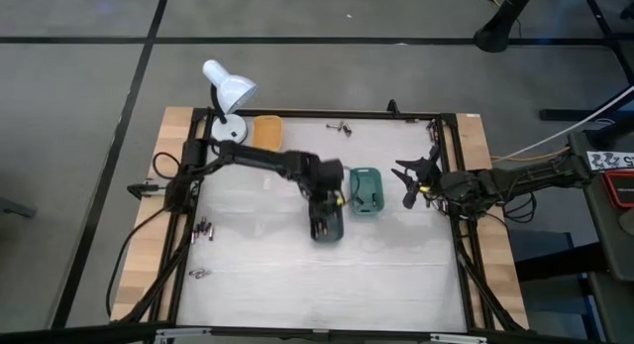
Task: Sort batteries
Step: Move the blue bin to the center of the table, then put the black battery into the green bin
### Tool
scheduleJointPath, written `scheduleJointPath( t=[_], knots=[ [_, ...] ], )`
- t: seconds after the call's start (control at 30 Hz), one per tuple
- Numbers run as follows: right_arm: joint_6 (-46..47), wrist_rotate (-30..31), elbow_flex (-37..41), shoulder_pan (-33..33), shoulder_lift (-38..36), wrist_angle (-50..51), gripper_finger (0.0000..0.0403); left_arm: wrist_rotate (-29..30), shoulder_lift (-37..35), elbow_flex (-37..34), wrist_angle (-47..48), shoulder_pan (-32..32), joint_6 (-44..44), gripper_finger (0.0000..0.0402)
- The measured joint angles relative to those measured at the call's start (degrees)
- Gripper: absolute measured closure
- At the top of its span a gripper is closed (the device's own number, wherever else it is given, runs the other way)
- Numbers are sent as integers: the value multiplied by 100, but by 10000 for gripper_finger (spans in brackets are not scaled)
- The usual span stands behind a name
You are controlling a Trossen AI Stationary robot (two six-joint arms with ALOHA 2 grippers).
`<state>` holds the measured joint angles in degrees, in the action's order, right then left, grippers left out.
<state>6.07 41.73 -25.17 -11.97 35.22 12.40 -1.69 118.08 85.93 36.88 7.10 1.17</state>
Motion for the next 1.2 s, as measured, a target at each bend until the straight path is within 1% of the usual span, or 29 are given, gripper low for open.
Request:
scheduleJointPath(
  t=[0.2,0.27,0.37,0.57,0.7,0.9,1.03,1.13,1.2],
  knots=[
    [13,194,0,0,2,127,281,-23,0,-1,-52,612,413,398],
    [13,233,0,0,17,125,281,-124,0,-2,-100,746,542,396],
    [13,240,0,0,39,128,281,-299,0,-4,-272,871,727,397],
    [11,287,0,0,111,133,281,-359,0,-4,-409,953,1124,394],
    [11,288,0,2,117,141,281,-424,0,-4,-501,915,1344,377],
    [8,286,4,1,149,159,281,-424,-2,4,-693,873,1466,333],
    [4,360,123,2,149,138,281,-424,-8,249,-597,873,1550,308],
    [2,528,194,2,146,121,281,-406,-63,472,-442,866,1548,295],
    [2,526,216,2,146,122,281,-358,-116,641,-313,865,1518,289]
  ],
)
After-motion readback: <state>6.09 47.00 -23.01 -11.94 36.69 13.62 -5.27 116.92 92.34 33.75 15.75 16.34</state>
